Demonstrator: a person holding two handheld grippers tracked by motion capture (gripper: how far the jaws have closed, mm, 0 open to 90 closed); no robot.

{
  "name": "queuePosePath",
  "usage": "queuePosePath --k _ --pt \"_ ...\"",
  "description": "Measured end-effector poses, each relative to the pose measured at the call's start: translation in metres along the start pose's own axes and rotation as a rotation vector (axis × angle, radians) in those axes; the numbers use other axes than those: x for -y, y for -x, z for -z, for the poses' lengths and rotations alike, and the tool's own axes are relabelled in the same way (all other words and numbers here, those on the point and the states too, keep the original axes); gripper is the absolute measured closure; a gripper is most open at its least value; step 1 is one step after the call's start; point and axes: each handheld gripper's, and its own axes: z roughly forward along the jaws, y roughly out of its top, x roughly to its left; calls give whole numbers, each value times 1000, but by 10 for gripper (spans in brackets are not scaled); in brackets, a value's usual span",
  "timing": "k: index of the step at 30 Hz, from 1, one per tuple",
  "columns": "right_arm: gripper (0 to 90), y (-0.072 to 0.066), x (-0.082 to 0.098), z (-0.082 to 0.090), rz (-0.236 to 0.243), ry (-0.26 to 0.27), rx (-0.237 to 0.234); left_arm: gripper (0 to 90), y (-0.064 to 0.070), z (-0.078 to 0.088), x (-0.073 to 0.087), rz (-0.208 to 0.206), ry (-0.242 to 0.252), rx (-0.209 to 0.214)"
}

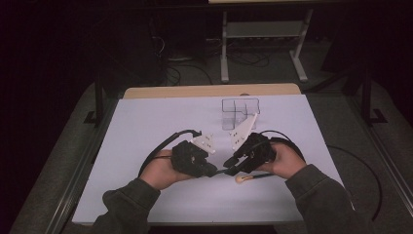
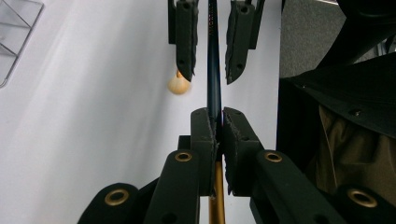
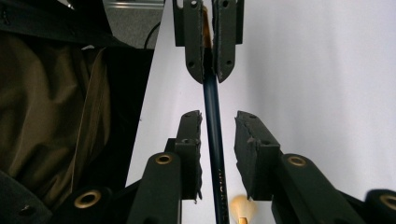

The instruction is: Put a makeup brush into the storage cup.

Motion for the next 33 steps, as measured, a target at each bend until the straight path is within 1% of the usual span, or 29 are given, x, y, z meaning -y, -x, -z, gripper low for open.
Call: queuePosePath --k 2,6,9,14,16,22,29,33 --pt "720 0 0 -1 6 0 1 832 0 0 -1 -10 -4 -1" --pt "748 -1 -1 -2 18 -2 -2 832 1 -1 -1 -10 0 2" --pt "773 -2 -1 -3 23 -2 -7 832 1 -1 -2 -16 -7 1" --pt "793 -2 -2 -5 24 -7 -17 832 1 -1 -2 -21 -10 4" --pt "814 -3 -2 -5 23 -9 -20 832 1 -1 -2 -19 -10 4" --pt "822 -2 -1 -7 38 -11 -31 832 2 -2 -2 -23 -16 7" --pt "830 -3 0 -8 36 -10 -35 831 3 -3 -2 -33 -20 7" --pt "831 -3 0 -9 37 -10 -36 830 3 -3 -1 -30 -19 9"
